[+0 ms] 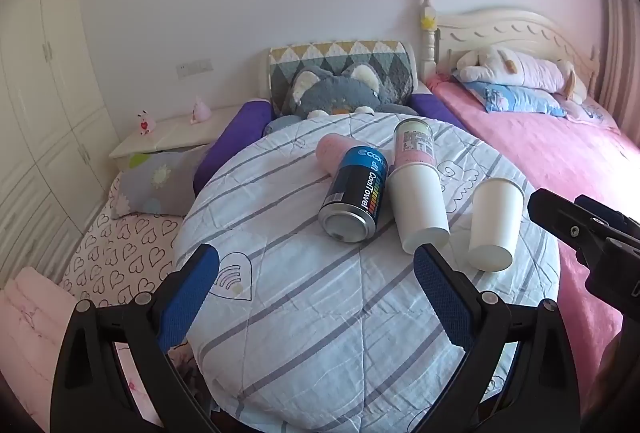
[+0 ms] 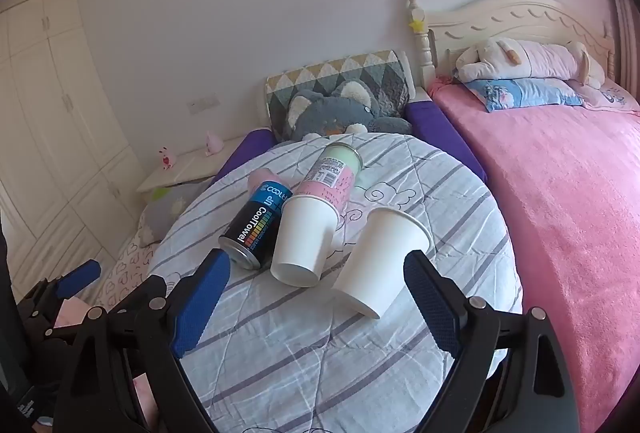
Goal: Flip cup upright
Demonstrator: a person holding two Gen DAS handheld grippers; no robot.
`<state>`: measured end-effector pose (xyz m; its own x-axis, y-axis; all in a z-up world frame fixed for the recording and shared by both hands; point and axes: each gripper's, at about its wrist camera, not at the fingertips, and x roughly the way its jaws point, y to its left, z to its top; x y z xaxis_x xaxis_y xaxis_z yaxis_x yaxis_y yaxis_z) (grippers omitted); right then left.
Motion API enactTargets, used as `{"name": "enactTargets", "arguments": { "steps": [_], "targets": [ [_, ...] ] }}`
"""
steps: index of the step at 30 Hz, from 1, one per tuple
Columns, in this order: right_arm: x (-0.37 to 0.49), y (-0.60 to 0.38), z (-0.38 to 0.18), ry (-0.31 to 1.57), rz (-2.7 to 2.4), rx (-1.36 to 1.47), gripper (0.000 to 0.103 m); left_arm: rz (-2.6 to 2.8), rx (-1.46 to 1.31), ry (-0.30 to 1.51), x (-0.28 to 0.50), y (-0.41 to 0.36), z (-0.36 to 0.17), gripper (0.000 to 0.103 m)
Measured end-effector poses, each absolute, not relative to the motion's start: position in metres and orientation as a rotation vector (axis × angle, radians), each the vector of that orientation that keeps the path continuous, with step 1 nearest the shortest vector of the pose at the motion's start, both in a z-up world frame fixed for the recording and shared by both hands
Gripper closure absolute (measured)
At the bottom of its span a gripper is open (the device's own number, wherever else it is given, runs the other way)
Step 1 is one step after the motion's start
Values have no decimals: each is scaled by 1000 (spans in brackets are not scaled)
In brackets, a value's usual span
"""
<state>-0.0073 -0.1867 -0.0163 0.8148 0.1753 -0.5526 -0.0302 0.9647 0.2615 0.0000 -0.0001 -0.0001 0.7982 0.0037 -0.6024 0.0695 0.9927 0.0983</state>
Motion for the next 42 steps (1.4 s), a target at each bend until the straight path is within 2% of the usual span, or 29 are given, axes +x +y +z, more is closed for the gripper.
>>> {"name": "enactTargets", "arguments": {
  "steps": [42],
  "targets": [
    [-3,-185,-20,621,116,254,13,-22,121,671,2,0,-13,4]
  ]
}}
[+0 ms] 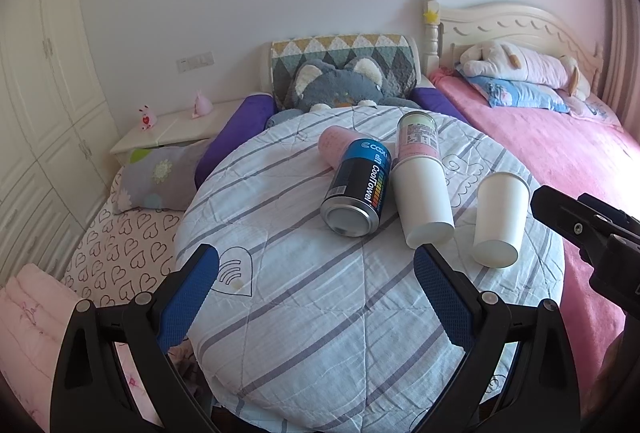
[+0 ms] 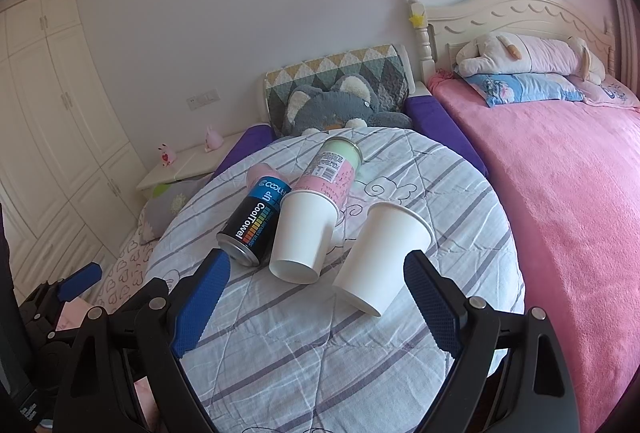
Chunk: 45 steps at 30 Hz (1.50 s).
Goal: Flip cup upright
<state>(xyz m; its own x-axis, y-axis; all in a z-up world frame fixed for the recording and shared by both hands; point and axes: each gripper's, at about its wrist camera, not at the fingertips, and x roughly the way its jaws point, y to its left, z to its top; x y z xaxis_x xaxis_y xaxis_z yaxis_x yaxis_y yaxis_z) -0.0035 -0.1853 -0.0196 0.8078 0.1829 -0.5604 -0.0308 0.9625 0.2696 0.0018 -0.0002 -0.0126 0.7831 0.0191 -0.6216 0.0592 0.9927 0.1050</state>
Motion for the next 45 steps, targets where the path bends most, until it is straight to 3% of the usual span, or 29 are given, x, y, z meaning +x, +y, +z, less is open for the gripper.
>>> {"name": "enactTargets", "arguments": {
  "steps": [45],
  "targets": [
    [21,-214,-24,665,79,310,13,-82,113,749,34,-19,-17,4]
  ]
}}
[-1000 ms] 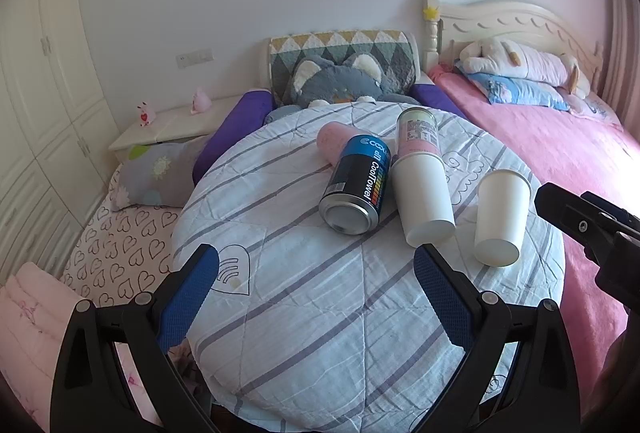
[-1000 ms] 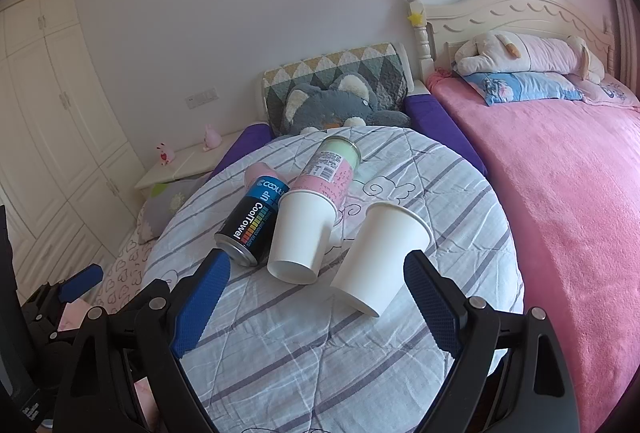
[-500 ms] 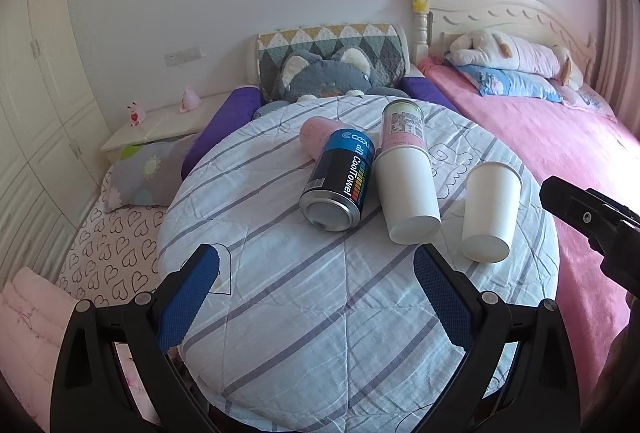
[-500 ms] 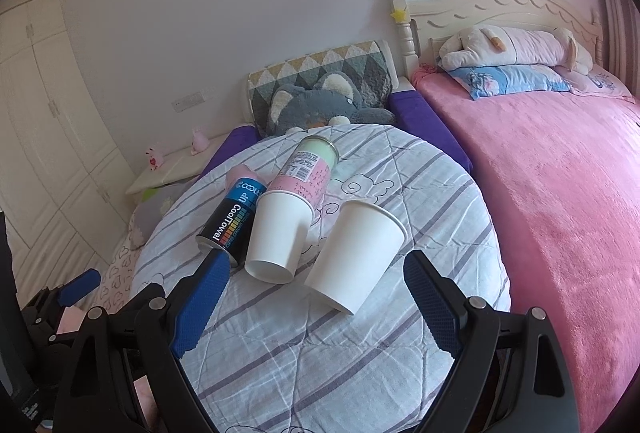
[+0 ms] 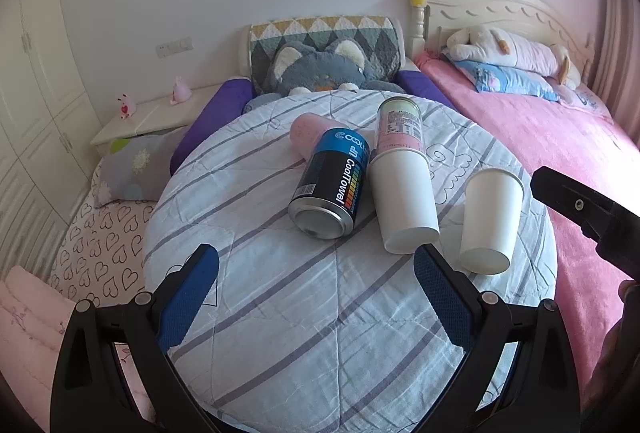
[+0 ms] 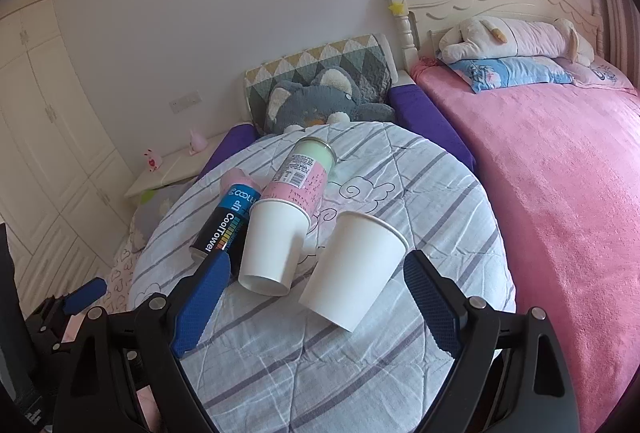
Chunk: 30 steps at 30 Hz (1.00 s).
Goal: Flip cup upright
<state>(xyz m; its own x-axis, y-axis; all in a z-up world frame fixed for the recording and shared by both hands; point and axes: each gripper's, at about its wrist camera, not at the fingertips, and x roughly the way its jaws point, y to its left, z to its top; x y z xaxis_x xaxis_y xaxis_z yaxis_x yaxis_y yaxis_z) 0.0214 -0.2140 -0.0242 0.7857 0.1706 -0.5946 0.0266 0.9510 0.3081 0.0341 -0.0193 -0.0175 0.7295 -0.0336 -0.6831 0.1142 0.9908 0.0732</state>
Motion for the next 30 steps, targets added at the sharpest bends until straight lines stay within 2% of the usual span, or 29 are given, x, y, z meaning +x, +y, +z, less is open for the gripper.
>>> {"name": "enactTargets", "arguments": {
  "steps": [12,30],
  "targets": [
    [73,-200,-29,743,111,354,13,-85,102,777,71,-16,-20,3],
    [89,-195,-22,747,124,351,13,-56,95,722,82,-13,-13,3]
  ]
}}
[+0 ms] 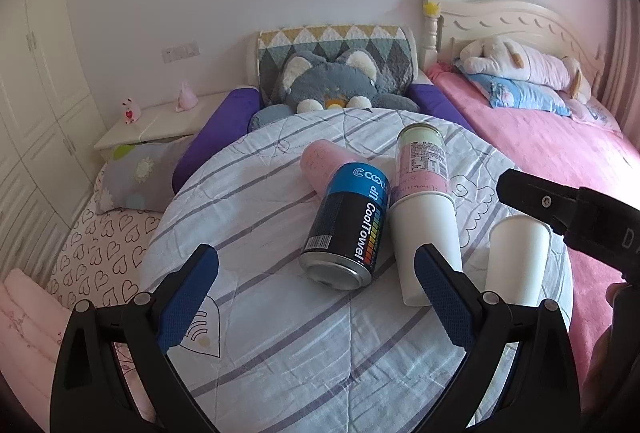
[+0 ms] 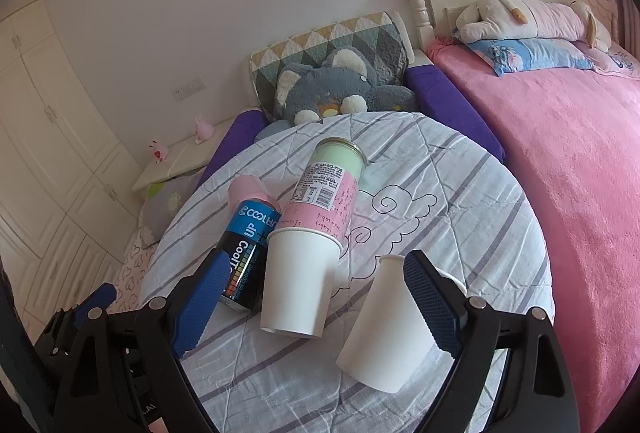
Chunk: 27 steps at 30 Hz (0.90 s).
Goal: Flip cup upright
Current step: 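Move the right tool to the lying pink-and-green tumbler and close on it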
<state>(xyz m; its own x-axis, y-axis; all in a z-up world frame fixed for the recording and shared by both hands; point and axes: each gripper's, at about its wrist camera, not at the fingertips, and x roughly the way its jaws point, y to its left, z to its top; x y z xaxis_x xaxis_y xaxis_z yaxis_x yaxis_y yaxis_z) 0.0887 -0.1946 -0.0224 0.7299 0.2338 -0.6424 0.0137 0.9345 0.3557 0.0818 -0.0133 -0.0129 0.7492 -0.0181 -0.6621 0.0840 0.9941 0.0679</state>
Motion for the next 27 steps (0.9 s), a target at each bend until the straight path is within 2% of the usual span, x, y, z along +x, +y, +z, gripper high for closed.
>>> {"name": "enactTargets", "arguments": {
  "steps": [9,27],
  "targets": [
    [130,-194,-32,809,168,478,13,-56,90,735,110,-7,-15,2],
    [234,-197,-91,1020,95,656,13,-137,89,841,167,-3,-50,2]
  ]
}}
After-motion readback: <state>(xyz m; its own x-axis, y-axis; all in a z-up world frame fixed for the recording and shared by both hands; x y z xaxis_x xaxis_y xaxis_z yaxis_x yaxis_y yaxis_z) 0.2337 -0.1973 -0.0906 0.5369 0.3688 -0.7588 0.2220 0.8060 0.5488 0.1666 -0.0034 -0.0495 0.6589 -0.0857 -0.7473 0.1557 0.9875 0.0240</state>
